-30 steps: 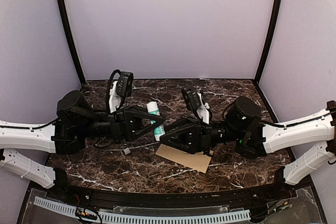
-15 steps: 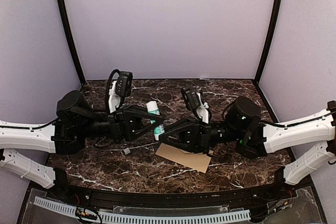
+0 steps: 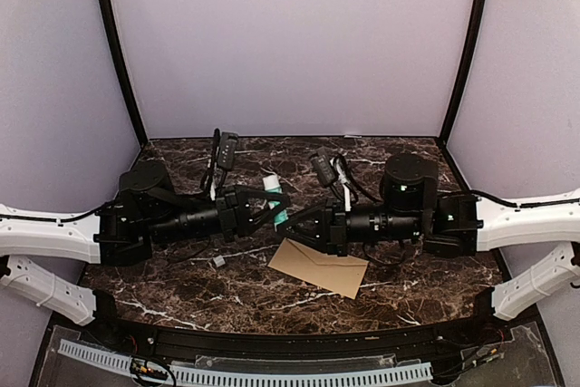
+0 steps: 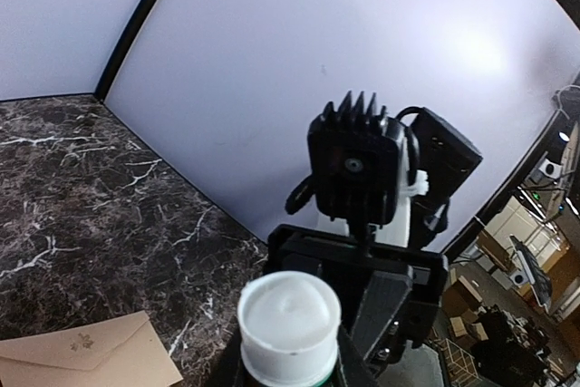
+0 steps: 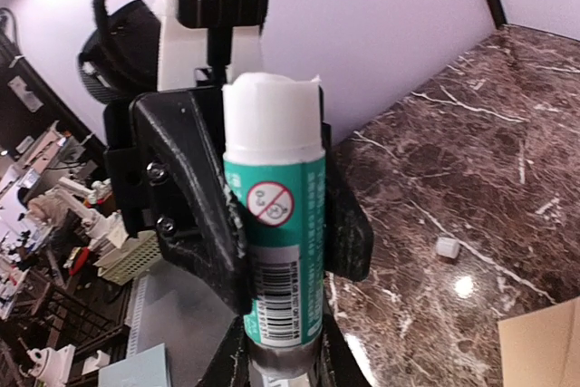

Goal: Place the letter into the envelope and seal it
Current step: Screw the solid glue.

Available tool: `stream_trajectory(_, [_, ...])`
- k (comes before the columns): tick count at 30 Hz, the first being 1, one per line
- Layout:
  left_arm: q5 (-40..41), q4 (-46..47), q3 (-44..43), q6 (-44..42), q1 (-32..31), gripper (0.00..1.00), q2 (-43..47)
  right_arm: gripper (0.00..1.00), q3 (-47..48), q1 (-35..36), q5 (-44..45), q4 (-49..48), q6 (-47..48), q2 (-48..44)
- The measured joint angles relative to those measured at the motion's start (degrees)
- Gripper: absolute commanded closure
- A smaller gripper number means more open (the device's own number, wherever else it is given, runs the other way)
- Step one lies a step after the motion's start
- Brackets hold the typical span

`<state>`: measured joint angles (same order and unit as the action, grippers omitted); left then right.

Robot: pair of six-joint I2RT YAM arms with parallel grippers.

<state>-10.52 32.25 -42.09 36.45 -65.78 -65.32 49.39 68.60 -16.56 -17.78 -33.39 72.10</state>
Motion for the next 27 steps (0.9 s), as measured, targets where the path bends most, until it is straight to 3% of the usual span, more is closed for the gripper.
stream_trajectory(9, [13.5, -6.7, -3.5, 2.3, 0.0, 1.0, -7.4, 0.95, 10.5, 0.2, 16.4, 24.8, 5.6, 4.6])
stream_trajectory(19, [21.2, -9.1, -3.7, 8.3, 0.0, 1.0, -14.2, 0.94, 19.8, 4.3, 33.6, 39.4, 4.8, 15.6])
stream_trajectory(23, [21.8, -8.7, -3.7, 10.3, 0.0, 1.0, -14.9, 0.88, 21.6, 5.7, 38.0, 42.0, 4.1, 17.1])
stream_trajectory(27, [21.6, -7.4, -3.6, 10.9, 0.0, 1.0, -15.0, 0.72, 21.4, 6.1, 39.4, 42.1, 4.1, 16.4])
